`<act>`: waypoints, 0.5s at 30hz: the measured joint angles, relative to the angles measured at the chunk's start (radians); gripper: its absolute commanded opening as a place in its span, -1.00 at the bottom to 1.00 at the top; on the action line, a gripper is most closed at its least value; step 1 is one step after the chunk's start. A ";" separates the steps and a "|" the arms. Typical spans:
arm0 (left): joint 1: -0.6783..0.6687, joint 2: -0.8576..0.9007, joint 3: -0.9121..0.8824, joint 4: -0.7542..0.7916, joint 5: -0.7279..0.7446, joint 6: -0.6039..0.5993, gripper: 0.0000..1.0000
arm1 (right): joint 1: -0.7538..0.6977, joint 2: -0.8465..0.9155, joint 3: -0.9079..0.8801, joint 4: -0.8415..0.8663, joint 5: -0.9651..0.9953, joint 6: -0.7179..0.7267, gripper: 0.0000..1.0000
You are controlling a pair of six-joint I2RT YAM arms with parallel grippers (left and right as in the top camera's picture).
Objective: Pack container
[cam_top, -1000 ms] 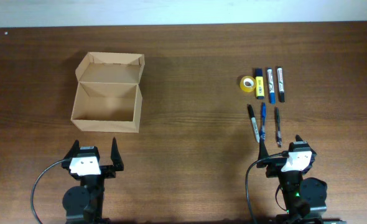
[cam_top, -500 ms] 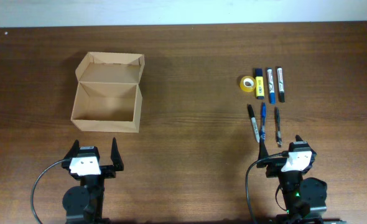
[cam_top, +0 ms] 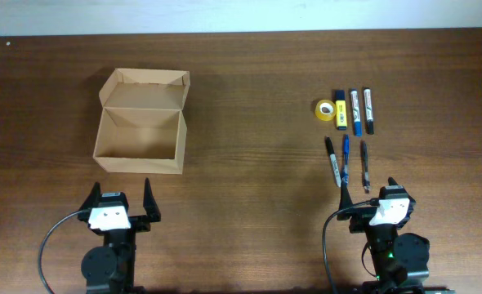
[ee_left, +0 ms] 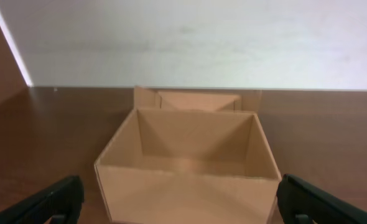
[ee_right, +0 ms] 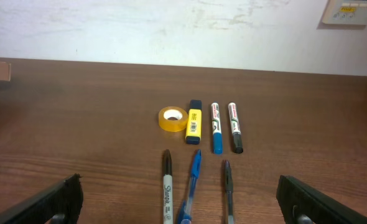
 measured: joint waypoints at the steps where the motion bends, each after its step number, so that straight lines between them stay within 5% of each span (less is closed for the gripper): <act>1: 0.000 0.000 0.000 0.003 -0.003 0.002 1.00 | 0.000 0.000 0.000 0.000 0.000 0.000 0.98; 15: 0.000 0.101 0.089 0.036 0.085 0.002 1.00 | 0.000 0.029 0.016 -0.012 -0.030 0.089 0.98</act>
